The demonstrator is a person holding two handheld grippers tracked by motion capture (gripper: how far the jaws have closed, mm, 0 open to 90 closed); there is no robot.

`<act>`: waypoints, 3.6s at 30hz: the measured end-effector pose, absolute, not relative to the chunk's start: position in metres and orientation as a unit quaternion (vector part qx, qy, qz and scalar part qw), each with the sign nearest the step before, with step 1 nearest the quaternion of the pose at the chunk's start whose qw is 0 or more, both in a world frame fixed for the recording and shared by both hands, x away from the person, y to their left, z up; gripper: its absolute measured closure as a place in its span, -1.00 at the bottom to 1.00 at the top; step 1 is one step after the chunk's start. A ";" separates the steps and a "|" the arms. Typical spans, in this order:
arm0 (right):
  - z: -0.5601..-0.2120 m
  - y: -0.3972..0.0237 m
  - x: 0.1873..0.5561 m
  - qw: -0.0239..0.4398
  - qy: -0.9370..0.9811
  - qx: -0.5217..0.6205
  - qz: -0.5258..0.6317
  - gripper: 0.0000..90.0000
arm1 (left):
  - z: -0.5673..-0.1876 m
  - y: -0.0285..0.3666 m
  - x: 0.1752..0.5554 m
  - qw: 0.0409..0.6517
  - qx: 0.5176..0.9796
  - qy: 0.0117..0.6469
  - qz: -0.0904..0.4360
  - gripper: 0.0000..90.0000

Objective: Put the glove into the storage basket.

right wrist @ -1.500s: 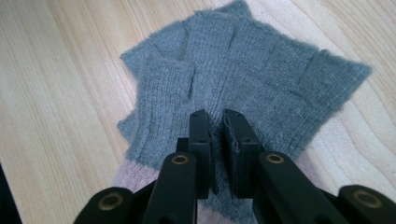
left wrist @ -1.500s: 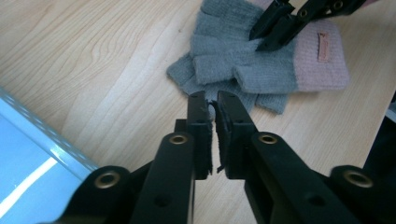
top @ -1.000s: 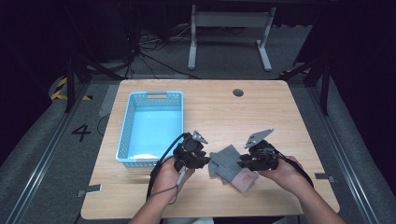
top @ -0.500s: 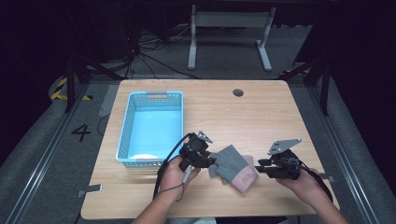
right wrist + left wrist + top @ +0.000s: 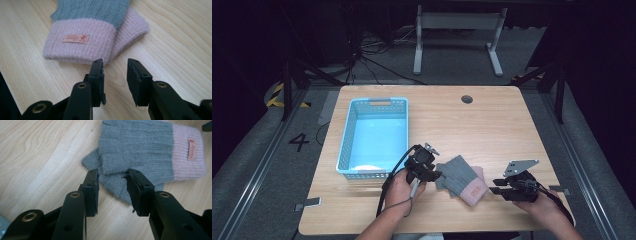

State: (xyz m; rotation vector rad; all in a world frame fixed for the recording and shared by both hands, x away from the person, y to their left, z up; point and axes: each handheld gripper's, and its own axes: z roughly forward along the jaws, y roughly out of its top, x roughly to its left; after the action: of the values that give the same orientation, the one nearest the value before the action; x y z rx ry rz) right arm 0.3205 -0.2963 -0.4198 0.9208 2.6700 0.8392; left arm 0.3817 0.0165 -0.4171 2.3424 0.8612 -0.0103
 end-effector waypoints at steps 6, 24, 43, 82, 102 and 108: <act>-0.425 -0.286 0.317 0.093 0.914 0.291 0.266 0.48 | -0.421 0.014 0.384 0.313 0.895 0.317 -0.017 0.43; -0.433 -0.279 0.319 0.099 0.922 0.275 0.254 0.51 | -0.437 -0.007 0.389 0.268 0.917 0.297 0.012 0.31; -0.435 -0.275 0.318 0.104 0.924 0.272 0.246 0.60 | -0.437 -0.012 0.390 0.263 0.919 0.295 0.018 0.54; -0.399 -0.284 0.331 0.133 0.887 0.322 0.301 0.88 | -0.387 0.003 0.349 0.288 0.919 0.266 0.046 0.98; -0.403 -0.278 0.367 0.121 0.881 0.330 0.316 0.89 | -0.392 -0.002 0.334 0.269 0.926 0.263 0.030 0.98; -0.409 -0.278 0.370 0.114 0.882 0.338 0.309 0.89 | -0.399 -0.004 0.338 0.256 0.930 0.264 0.010 0.98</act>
State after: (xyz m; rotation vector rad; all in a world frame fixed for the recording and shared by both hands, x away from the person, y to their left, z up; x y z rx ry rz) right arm 0.3702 -0.2784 -0.4092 0.9901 2.5850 0.9048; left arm 0.3385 -0.0042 -0.3991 2.5245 0.7168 0.0276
